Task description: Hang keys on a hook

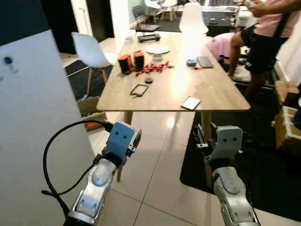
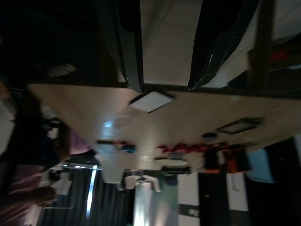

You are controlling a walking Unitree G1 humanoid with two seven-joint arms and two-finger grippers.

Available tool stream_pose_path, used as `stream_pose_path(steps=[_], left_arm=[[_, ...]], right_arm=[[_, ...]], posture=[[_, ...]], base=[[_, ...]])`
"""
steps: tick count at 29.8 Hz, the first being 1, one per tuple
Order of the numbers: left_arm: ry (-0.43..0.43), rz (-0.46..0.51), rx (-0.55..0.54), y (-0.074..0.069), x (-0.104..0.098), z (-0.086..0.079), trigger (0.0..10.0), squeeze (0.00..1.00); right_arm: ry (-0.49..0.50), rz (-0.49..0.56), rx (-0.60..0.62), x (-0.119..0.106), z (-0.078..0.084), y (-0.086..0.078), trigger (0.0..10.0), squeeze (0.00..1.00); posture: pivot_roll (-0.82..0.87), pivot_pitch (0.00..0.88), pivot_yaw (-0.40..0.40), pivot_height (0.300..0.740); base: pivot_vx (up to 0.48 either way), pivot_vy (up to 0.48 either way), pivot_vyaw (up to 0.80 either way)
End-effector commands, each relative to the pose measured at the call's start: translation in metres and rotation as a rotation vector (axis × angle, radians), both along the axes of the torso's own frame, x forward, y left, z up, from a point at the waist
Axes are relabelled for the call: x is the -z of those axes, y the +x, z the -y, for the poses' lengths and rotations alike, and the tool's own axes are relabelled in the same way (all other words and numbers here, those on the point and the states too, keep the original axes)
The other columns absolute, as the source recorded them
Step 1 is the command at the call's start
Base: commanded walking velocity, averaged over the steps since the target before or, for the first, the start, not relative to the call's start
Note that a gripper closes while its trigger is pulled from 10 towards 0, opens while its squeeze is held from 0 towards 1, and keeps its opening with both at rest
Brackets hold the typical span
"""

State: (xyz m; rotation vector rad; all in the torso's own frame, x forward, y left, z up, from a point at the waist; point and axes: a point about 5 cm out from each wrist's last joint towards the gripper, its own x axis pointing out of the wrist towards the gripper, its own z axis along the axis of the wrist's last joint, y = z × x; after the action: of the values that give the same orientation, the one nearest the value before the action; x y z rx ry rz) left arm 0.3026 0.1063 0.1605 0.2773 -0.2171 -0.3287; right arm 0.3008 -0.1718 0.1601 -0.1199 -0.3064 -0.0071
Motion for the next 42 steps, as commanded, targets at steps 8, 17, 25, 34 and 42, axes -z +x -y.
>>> stream_pose_path(steps=[8, 17, 25, 34, 42], left_arm=[[0.005, -0.008, -0.015, -0.002, 0.003, -0.003, 10.0, 0.00], [0.004, -0.008, -0.019, -0.001, 0.003, -0.003, 10.0, 0.00], [0.005, -0.006, -0.024, -0.001, 0.003, -0.004, 10.0, 0.00], [0.008, -0.006, -0.027, -0.001, 0.003, -0.005, 10.0, 0.00], [0.009, -0.006, -0.024, -0.001, 0.003, -0.005, 10.0, 0.00]], right_arm=[[0.012, -0.020, -0.004, 0.004, 0.000, 0.000, 10.0, 0.00], [-0.009, -0.016, -0.009, 0.004, -0.001, 0.001, 10.0, 0.00], [-0.047, -0.004, -0.025, 0.002, -0.006, 0.001, 10.0, 0.00], [-0.032, -0.010, -0.029, 0.003, -0.007, 0.003, 10.0, 0.00], [-0.027, -0.002, -0.044, 0.002, -0.010, 0.003, 10.0, 0.00]], posture=[[0.01, 0.104, 0.065, 0.740], [0.02, 0.106, 0.060, 0.740], [0.02, 0.105, 0.059, 0.740], [0.02, 0.104, 0.059, 0.740], [0.02, 0.099, 0.060, 0.740]], base=[[0.000, 0.000, -0.80], [0.000, 0.000, -0.71], [0.000, 0.000, 0.06], [0.000, 0.000, 0.55], [0.000, 0.000, 0.00]])
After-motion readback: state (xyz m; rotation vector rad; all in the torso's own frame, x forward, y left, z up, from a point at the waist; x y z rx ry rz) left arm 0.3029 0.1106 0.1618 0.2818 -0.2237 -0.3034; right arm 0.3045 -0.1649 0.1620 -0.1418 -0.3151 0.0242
